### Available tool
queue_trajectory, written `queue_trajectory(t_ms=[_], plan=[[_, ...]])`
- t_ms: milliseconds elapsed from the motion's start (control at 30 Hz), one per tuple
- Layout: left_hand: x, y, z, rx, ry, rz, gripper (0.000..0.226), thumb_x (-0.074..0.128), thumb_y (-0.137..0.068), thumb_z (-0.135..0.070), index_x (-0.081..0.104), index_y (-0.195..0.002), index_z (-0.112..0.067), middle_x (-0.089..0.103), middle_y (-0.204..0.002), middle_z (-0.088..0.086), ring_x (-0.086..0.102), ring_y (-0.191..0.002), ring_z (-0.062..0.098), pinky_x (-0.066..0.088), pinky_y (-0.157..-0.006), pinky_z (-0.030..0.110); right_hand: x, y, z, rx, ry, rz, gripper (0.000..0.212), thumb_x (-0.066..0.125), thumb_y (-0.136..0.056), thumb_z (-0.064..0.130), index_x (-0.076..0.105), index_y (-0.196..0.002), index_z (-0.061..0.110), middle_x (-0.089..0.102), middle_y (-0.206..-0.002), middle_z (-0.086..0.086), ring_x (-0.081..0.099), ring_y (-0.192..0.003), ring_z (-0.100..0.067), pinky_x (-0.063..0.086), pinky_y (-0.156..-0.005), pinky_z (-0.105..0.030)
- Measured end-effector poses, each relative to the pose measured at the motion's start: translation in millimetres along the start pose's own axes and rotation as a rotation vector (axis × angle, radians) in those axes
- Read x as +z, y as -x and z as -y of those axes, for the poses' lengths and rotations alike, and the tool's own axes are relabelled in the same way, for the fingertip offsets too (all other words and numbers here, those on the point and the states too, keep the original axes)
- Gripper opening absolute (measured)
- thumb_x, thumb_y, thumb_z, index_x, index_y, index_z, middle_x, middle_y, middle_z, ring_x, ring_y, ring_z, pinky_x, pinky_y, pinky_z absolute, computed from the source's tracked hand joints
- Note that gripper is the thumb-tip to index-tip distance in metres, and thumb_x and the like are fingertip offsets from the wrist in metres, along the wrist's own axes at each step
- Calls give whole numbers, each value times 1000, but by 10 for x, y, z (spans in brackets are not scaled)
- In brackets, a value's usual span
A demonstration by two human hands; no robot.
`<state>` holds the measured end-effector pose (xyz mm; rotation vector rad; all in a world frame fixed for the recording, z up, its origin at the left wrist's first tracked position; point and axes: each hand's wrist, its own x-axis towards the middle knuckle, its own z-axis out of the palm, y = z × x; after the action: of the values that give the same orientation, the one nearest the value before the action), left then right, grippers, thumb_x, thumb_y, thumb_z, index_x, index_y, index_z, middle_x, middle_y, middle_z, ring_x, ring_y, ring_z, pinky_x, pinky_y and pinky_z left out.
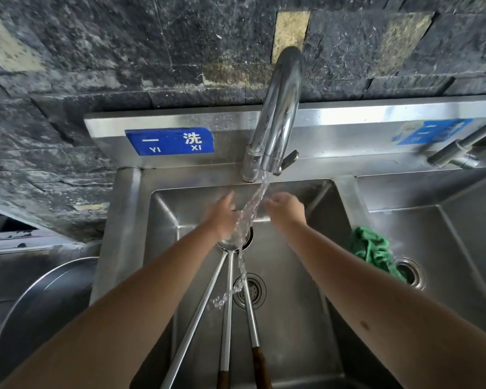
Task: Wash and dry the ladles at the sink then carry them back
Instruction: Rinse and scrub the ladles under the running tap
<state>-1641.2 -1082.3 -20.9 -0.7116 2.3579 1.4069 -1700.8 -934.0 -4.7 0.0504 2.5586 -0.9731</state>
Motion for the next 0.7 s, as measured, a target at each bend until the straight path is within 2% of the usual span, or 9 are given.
queue_trajectory(t_ms=[67, 100, 200, 300, 367, 433, 533, 633, 700], plan=[[126, 270, 314, -10, -14, 0, 44, 57, -93, -24, 48, -136, -16, 61, -122, 4, 63, -93, 18, 45, -58, 14, 252, 301, -138, 26, -18, 115, 23, 51, -87, 21, 69, -81, 8, 67, -76, -9, 62, -74, -26, 50, -66, -34], [209, 367, 462, -36, -33, 0, 40, 55, -95, -22, 50, -134, -17, 60, -121, 0, 62, -91, 16, 44, -58, 16, 360, 441, -204, 41, -37, 170, 22, 50, -89, 19, 70, -86, 11, 67, -81, -8, 62, -77, -25, 51, -69, -33], [439, 667, 940, -127, -46, -1, 19, 59, -92, -23, 59, -111, -19, 68, -106, 4, 63, -91, 19, 47, -68, 25, 736, 861, -396, 16, 98, 391, 21, 48, -93, 15, 68, -100, 12, 64, -98, -7, 60, -93, -25, 49, -82, -34], [620, 770, 1350, -244, -1, 26, 31, 62, -86, -31, 60, -116, -21, 70, -112, 6, 67, -94, 25, 52, -76, 34, 1021, 1141, -574, 79, 90, 473, 18, 54, -96, 25, 69, -96, 16, 62, -98, -4, 57, -90, -19, 46, -79, -28], [757, 758, 1580, -302, 44, 16, 28, 58, -86, -31, 63, -113, -23, 70, -112, 7, 66, -96, 27, 54, -82, 39, 1215, 1214, -679, 158, 43, 476, 28, 49, -99, 27, 68, -107, 9, 62, -100, -7, 54, -88, -18, 44, -77, -26], [800, 843, 1557, -325, 69, -13, 25, 52, -91, -29, 66, -108, -16, 70, -109, 10, 65, -98, 28, 53, -88, 42, 1394, 1249, -775, 166, 74, 488, 30, 44, -101, 17, 62, -120, 3, 64, -116, -12, 60, -104, -25, 47, -85, -30], [888, 910, 1597, -354, 98, -26, 26, 44, -95, -21, 66, -84, -16, 70, -101, 9, 64, -96, 27, 51, -88, 40, 1622, 1233, -940, 265, -23, 508, 33, 38, -102, 7, 52, -132, 0, 56, -130, -17, 55, -121, -30, 46, -100, -39], [942, 920, 1669, -385, 164, -14, 25, 43, -91, -20, 66, -84, -16, 68, -94, 3, 62, -91, 22, 49, -81, 35, 1793, 1206, -1016, 471, -305, 529, 40, 42, -101, 23, 42, -139, 9, 61, -106, -12, 60, -93, -22, 49, -74, -34], [966, 940, 1626, -393, 239, -14, 28, 42, -91, -19, 69, -87, -12, 70, -87, 8, 66, -84, 26, 50, -67, 32, 1806, 1133, -1023, 560, -397, 492, 31, 44, -101, 24, 46, -128, 11, 60, -87, -10, 58, -70, -18, 48, -54, -26]])
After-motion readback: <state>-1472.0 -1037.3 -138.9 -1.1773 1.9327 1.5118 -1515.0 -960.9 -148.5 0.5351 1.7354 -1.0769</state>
